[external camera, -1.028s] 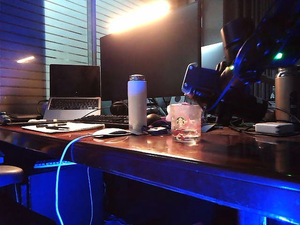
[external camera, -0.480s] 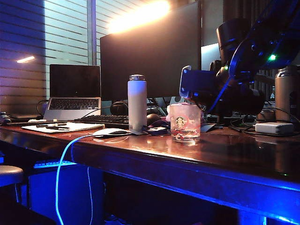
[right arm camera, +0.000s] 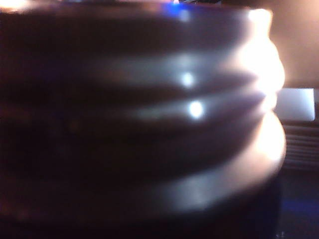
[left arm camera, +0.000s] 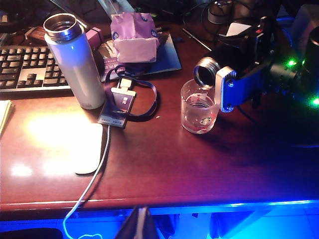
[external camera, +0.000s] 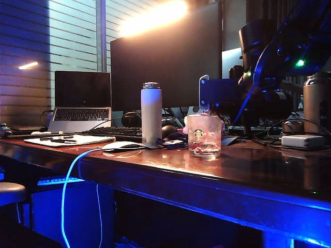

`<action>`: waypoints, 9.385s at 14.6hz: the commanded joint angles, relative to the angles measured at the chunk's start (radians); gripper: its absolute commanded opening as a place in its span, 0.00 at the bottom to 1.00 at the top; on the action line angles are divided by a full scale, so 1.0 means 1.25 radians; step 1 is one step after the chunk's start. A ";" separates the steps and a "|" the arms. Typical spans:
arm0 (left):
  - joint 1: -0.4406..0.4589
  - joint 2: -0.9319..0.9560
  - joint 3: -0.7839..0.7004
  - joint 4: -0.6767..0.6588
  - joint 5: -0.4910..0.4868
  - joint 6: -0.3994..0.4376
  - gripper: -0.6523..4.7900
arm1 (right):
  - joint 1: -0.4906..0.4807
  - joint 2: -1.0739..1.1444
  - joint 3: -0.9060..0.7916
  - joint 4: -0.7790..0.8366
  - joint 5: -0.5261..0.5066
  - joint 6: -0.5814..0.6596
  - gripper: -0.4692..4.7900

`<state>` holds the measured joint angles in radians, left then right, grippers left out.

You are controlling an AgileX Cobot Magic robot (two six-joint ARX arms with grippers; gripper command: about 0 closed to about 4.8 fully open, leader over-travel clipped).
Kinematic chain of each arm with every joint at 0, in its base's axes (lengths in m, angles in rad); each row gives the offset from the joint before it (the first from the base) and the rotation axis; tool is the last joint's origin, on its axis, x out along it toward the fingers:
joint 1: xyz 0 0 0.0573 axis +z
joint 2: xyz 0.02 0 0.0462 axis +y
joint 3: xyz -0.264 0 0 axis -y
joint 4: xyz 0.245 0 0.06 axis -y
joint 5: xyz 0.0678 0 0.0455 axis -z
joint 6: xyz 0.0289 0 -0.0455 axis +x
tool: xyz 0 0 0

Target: Pick up the black thermos, pour a little water from inside into the glass cup, then place the black thermos back on the table.

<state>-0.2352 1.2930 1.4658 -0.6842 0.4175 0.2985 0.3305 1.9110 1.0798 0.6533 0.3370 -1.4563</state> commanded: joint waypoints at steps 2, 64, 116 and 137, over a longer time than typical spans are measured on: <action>0.001 -0.002 0.001 0.010 0.005 0.001 0.12 | 0.001 -0.004 0.003 0.007 0.003 -0.037 0.13; 0.001 -0.002 0.001 0.010 0.004 0.001 0.12 | -0.150 -0.261 -0.287 0.219 -0.203 1.175 0.11; 0.001 -0.002 0.001 0.010 0.005 0.001 0.12 | -0.223 -1.452 -0.859 -0.642 -0.179 1.141 0.09; 0.066 -0.090 -0.100 0.170 -0.182 -0.044 0.11 | -0.242 -1.527 -0.859 -0.651 -0.184 1.141 0.09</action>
<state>-0.1753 1.2129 1.3819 -0.5632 0.1669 0.2588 0.0273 0.0032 0.0101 -0.1699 0.1081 -0.0364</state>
